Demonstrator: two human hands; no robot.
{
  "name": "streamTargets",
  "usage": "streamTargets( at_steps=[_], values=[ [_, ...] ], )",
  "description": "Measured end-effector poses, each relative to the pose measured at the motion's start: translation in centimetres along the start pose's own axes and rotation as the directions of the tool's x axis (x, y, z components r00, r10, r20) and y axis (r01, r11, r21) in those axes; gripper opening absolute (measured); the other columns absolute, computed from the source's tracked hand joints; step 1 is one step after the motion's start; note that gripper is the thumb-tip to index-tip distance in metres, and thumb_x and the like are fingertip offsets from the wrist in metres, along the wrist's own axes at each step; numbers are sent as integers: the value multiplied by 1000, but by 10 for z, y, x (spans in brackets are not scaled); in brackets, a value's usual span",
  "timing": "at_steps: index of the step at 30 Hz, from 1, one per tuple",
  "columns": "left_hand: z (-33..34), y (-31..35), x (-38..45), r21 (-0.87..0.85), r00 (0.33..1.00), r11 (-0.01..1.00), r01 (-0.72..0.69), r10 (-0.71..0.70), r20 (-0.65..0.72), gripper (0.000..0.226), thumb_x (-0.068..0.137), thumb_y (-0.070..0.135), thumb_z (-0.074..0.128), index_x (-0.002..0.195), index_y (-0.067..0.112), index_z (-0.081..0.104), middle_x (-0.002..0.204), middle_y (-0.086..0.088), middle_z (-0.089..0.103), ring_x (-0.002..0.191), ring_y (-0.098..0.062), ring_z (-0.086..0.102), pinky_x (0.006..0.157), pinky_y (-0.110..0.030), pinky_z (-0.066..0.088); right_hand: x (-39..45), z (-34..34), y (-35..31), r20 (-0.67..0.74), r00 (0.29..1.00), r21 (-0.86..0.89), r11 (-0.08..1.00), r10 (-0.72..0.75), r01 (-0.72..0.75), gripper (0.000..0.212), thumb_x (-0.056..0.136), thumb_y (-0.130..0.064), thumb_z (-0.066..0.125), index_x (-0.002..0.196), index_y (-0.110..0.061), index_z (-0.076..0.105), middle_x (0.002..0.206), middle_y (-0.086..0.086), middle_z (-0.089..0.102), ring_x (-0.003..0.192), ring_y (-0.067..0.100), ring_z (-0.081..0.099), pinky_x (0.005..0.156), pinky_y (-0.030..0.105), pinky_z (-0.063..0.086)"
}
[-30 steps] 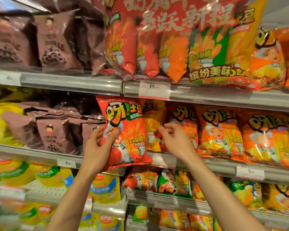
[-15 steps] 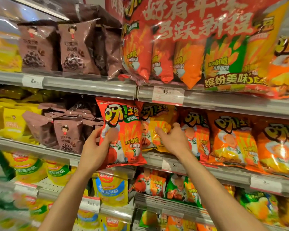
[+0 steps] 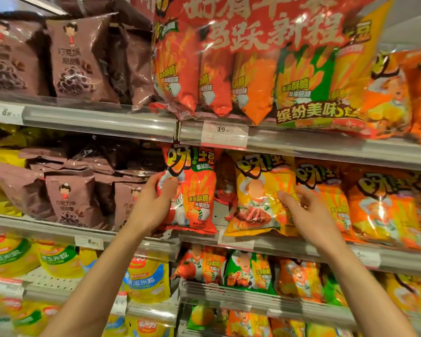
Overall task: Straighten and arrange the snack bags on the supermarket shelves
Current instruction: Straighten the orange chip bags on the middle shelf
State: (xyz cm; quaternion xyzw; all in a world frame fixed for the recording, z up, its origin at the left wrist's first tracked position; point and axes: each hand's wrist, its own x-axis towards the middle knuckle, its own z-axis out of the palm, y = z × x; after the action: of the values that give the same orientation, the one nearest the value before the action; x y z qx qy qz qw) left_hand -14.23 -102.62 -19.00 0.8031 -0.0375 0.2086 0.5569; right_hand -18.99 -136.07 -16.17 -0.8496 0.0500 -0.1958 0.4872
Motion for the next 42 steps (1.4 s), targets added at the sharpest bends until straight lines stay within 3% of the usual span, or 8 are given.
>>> streamTargets(
  at_steps=[6,12,18,24,30,33,37,42],
  values=[
    [38,5,29,25,999,1000,-6,5,44,62,103,55,50,153,20,40,143,-5,61,130,-26,59,108,-44,46,-16,-17,20,-46,999,54,999,0,2,73,93,-58,60,154,-24,40,153,0,49,136,20,50,103,35,42],
    [54,-9,27,96,1000,995,-5,2,26,72,102,62,43,160,24,24,150,-9,55,137,-32,51,103,-38,38,-24,-18,28,-28,999,63,998,32,-30,77,89,-64,60,154,-28,38,147,1,53,125,22,59,105,49,50],
    [61,-9,31,140,998,988,-62,66,-24,64,105,58,40,159,28,26,143,-9,60,131,-33,56,95,-38,40,-25,-17,28,-17,998,78,995,63,-61,79,88,-66,60,154,-29,37,151,0,49,130,23,55,105,51,50],
    [60,-5,33,114,991,987,-111,119,-62,55,107,52,42,154,24,39,145,-6,60,133,-28,55,107,-42,45,-29,-17,25,9,997,54,995,78,-78,76,91,-62,59,155,-28,36,154,1,46,135,22,50,109,50,47],
    [65,-14,27,144,990,981,-134,126,60,48,106,55,38,146,29,45,133,-2,65,121,-24,62,97,-41,48,-30,-15,25,9,996,70,993,94,-94,75,91,-61,61,154,-29,37,128,-10,48,113,11,50,97,35,45],
    [68,-18,20,156,993,984,-90,77,91,57,105,62,33,151,30,39,144,-2,60,130,-25,57,107,-45,45,-31,-11,26,14,996,104,990,92,-93,71,92,-59,61,152,-30,39,115,-18,51,98,-1,54,92,34,48],
    [67,-11,24,273,988,959,-80,39,151,65,105,62,29,158,23,31,151,-8,54,136,-30,53,111,-52,43,-34,-4,23,23,995,120,988,93,-95,71,92,-59,61,152,-29,38,123,-15,52,108,9,58,88,32,52],
    [59,1,15,365,992,922,-128,123,38,62,107,49,42,158,16,35,156,-14,44,141,-32,46,112,-47,39,-39,-1,23,33,997,159,985,68,-73,70,93,-57,61,153,-32,36,105,-33,44,90,-11,56,64,13,44]
  ],
)
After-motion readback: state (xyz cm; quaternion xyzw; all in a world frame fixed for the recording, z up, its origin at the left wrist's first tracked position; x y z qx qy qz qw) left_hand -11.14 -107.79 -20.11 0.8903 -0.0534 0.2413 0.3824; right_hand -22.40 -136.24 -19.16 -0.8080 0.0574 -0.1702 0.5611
